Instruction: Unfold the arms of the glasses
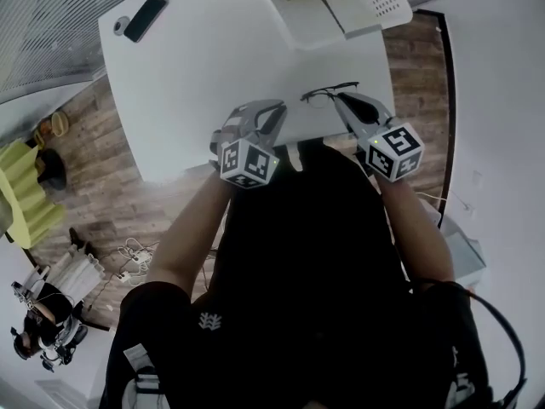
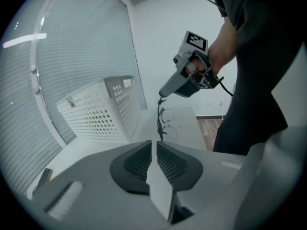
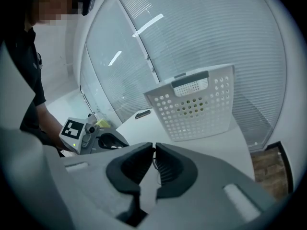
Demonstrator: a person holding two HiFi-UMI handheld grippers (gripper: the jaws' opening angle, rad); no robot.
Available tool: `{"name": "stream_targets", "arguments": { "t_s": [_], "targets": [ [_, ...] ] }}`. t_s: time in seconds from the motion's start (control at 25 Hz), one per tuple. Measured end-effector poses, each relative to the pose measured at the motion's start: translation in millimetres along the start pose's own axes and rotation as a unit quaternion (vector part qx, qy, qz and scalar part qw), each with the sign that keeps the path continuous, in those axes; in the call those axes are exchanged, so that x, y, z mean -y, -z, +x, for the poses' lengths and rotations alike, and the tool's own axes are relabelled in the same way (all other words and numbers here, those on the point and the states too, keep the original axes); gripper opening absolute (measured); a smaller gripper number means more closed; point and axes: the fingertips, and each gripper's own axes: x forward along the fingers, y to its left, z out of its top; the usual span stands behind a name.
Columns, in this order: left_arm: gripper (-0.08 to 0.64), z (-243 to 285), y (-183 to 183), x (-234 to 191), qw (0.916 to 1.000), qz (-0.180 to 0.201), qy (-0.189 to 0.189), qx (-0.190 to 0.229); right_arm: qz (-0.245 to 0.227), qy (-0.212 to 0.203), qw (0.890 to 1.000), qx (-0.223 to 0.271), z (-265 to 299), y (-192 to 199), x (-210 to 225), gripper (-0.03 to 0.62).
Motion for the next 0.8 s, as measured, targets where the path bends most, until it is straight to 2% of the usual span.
{"name": "stream_targets", "arguments": {
  "t_s": [0.12, 0.24, 0.4, 0.56, 0.64, 0.8],
  "targets": [
    [0.075, 18, 14, 19, 0.9985, 0.004, 0.045, -0.030, 0.010, 0.003, 1.000, -0.001, 2, 2, 1, 0.021],
    [0.135, 28, 12, 25, 0.9974, -0.002, 0.063, -0.035, 0.024, 0.005, 1.000, -0.012, 5, 9, 1, 0.021],
    [0.144, 35, 10, 27, 0.9968, -0.001, 0.066, -0.046, 0.034, 0.004, 0.999, -0.016, 7, 14, 4, 0.021],
    [0.155, 50, 29, 29, 0.9926, -0.006, 0.078, -0.093, 0.038, 0.003, 0.999, -0.009, 7, 16, 6, 0.021],
    [0.155, 56, 34, 31, 0.9898, -0.015, 0.091, -0.109, 0.037, 0.001, 0.999, -0.008, 8, 16, 5, 0.021],
    [0.155, 63, 26, 44, 0.9846, -0.037, 0.139, -0.099, 0.038, -0.001, 0.999, -0.007, 7, 18, 5, 0.021]
  ]
}}
